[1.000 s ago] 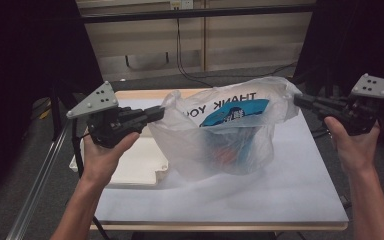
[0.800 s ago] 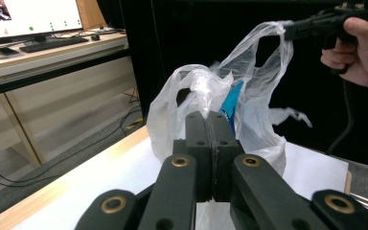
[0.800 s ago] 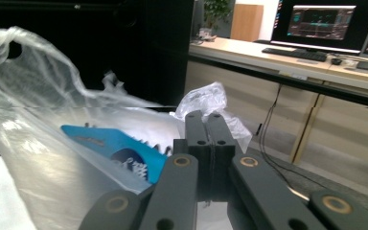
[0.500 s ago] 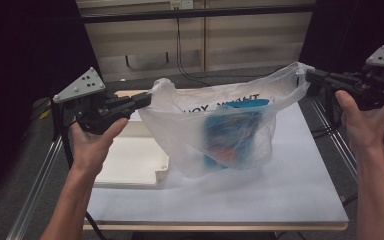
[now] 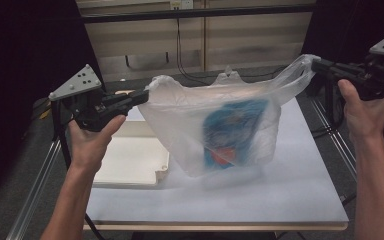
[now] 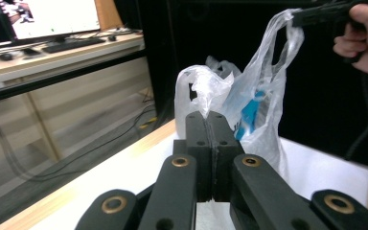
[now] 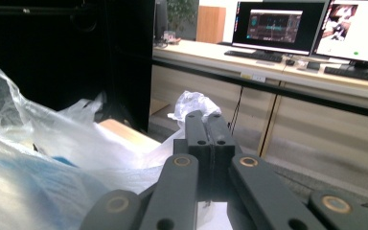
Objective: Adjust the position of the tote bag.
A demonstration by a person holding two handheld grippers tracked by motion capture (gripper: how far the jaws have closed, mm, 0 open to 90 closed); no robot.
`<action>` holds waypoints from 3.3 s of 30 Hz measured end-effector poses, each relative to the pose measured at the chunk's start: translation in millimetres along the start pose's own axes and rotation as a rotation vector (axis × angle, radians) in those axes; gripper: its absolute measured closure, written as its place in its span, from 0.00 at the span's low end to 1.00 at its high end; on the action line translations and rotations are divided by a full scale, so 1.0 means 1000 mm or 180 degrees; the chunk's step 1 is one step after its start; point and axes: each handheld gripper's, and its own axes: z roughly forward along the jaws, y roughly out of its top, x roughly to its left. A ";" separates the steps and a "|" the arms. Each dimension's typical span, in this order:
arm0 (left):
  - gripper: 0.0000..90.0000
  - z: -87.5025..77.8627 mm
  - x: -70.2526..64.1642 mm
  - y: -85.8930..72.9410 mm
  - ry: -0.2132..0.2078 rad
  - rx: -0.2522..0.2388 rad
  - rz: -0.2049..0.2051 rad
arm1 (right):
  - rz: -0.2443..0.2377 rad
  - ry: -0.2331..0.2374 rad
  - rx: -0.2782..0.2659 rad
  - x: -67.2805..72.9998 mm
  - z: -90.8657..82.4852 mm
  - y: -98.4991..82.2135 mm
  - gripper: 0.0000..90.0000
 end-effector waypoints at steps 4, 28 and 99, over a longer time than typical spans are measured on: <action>1.00 0.006 0.004 -0.008 0.0031 0.0071 -0.0069 | 0.0019 -0.0012 0.0090 -0.002 0.001 -0.010 1.00; 1.00 0.005 -0.022 -0.039 -0.0144 0.0273 -0.0042 | 0.0117 -0.0009 0.0212 -0.005 -0.011 -0.054 1.00; 1.00 0.070 0.000 -0.154 -0.0119 0.1515 -0.0414 | 0.0594 -0.0037 0.1161 -0.016 0.044 -0.211 1.00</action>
